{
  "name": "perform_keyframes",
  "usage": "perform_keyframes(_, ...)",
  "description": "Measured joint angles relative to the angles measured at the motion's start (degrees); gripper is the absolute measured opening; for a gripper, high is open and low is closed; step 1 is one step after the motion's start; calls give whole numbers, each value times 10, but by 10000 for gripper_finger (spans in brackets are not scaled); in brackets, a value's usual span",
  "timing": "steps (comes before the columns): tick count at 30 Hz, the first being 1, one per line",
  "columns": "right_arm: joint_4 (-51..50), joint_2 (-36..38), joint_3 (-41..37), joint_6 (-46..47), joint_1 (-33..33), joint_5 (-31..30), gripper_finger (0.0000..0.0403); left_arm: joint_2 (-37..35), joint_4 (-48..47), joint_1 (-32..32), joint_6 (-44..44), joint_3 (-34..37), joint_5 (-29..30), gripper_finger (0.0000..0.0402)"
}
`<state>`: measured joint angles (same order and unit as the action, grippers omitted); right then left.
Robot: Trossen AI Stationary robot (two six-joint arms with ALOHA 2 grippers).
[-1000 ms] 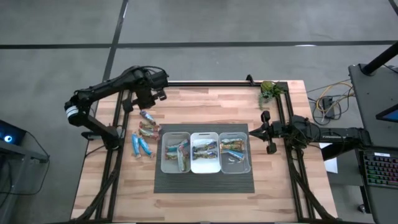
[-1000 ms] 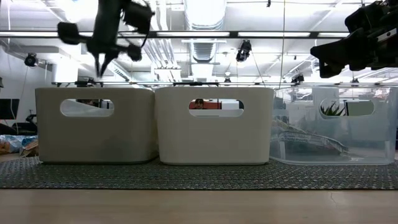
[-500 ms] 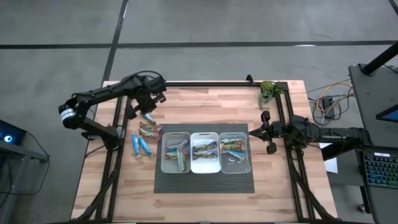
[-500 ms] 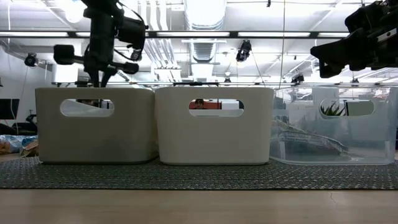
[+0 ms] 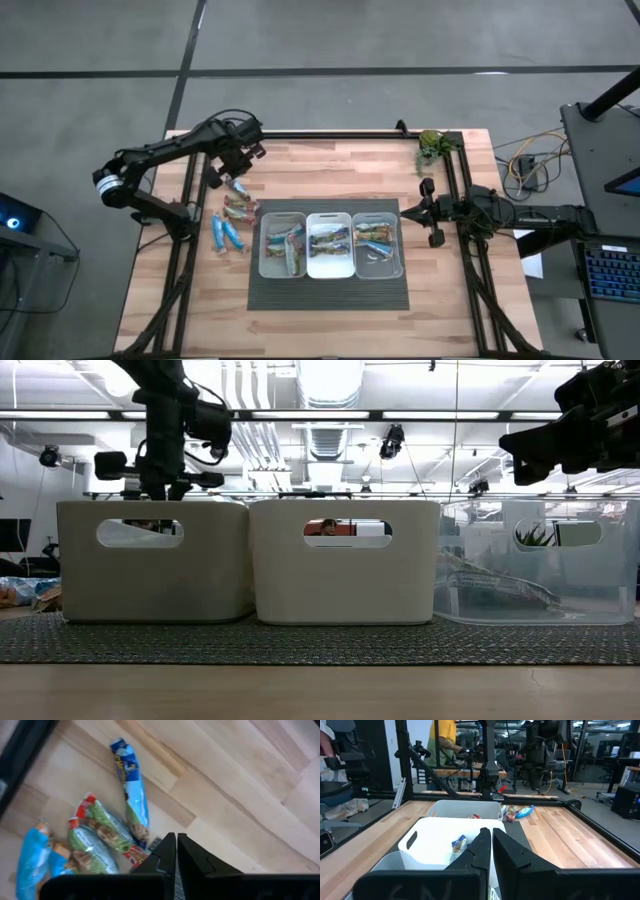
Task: Pick and place Granola Bars by type
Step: Put the blue granola bar into the white bin
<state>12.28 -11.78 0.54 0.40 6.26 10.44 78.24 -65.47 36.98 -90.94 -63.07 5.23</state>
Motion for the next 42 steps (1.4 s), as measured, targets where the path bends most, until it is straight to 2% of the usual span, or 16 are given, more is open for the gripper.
perform_keyframes(12, 0, 0, 0, 0, 0, 0, 9, 0, 19, 34, -41, 41, -14, 0)
perform_keyframes(25, 0, 0, 0, 0, 0, 0, 9, -12, 19, 50, -15, 99, -29, 0)
perform_keyframes(29, 0, 0, 0, 0, 0, 0, 9, -14, 19, 50, 3, 102, -29, 0)
perform_keyframes(42, 0, 0, 0, 0, 0, 0, 9, -14, 21, 51, -44, 102, -42, 0)
